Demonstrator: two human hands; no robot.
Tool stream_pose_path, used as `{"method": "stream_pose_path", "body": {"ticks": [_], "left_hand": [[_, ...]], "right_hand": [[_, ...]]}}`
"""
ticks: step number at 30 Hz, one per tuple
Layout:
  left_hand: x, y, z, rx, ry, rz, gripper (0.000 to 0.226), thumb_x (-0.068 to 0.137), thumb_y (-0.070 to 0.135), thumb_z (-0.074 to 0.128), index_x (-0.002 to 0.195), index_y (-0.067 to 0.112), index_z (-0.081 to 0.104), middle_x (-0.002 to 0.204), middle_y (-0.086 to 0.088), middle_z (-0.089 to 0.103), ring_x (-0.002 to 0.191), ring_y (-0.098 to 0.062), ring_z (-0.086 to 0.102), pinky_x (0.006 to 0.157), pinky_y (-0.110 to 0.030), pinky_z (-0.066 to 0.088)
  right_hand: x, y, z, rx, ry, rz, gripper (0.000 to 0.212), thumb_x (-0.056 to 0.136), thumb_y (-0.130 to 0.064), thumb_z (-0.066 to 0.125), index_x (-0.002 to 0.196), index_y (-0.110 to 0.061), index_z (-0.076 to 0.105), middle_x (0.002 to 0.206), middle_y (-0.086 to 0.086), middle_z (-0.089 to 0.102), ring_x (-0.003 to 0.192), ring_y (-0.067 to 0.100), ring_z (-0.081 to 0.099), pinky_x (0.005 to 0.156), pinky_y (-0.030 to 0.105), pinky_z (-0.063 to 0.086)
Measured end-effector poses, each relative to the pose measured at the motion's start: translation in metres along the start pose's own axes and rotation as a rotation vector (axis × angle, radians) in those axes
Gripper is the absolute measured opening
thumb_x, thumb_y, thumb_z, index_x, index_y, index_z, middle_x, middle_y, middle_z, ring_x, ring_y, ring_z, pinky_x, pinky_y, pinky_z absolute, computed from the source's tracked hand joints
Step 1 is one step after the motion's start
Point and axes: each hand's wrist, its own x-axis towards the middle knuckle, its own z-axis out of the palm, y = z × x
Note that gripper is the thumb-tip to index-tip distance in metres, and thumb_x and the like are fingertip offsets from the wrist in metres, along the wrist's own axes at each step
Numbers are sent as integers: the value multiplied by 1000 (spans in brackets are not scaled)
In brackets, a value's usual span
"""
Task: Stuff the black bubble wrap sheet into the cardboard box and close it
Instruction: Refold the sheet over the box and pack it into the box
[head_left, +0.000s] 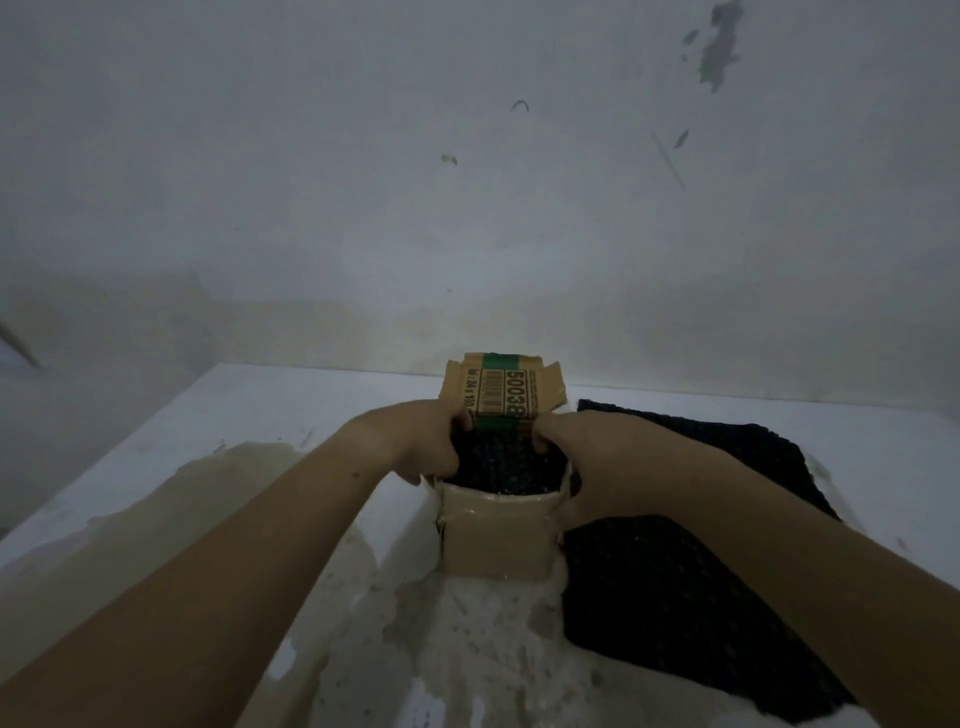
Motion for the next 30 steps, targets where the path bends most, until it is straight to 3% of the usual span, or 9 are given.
{"method": "stream_pose_path", "body": {"ticks": [6,11,14,16,19,22,24,27,30], "left_hand": [[15,15,8,236,113,12,54,83,11,62,133,17,43,85,1,46,69,-11,48,46,-21,36],[9,4,16,71,157,60,50,82,15,60,130,21,45,84,1,54,70,-12,54,48,-22,36],[1,-5,23,-30,263,150,44,90,22,54,133,24,43,84,0,59,68,-14,58,50,-25,38],[-7,-11,27,-119,330,185,41,95,31,48,134,27,40,94,-2,64,71,-17,63,55,-31,46],[-24,-18,36,-214,399,205,47,95,43,47,139,34,33,123,-8,62,88,-19,68,75,-40,56],[-50,-17,55,-182,663,302,42,94,45,53,132,34,38,133,11,48,106,-2,53,78,-23,50],[-74,-7,72,-180,834,464,19,93,36,55,110,34,45,107,20,51,90,1,54,64,-14,43],[-98,17,110,-160,707,612,12,91,29,51,82,31,43,74,11,48,66,-9,51,51,-26,39],[-102,41,151,-190,515,595,11,88,33,49,79,30,43,70,6,49,65,-11,48,53,-31,37]], "right_hand": [[8,5,6,65,-47,0,62,73,-52,73,118,-22,42,84,-6,48,72,11,48,56,29,39],[1,10,7,35,-25,4,64,77,-49,71,126,-23,39,99,0,55,88,19,56,72,38,50],[-7,9,12,4,68,2,61,78,-47,70,127,-24,41,99,-3,55,87,17,55,72,34,49],[-14,8,17,19,171,-30,61,79,-47,70,129,-26,42,107,-5,56,91,15,54,74,32,49],[-32,17,26,122,335,-52,70,77,-60,68,135,-32,40,127,-13,51,107,9,53,84,24,48],[-60,39,40,181,431,13,71,77,-66,62,137,-38,37,135,-19,46,116,1,48,92,17,42],[-83,57,55,223,427,88,70,76,-68,60,136,-43,35,132,-26,42,113,-8,41,91,10,34],[-115,84,82,282,376,224,69,77,-65,64,136,-43,36,128,-26,39,111,-8,38,90,8,30],[-143,108,108,245,337,339,68,78,-57,68,135,-33,42,133,-16,45,115,2,44,94,16,35]]}}
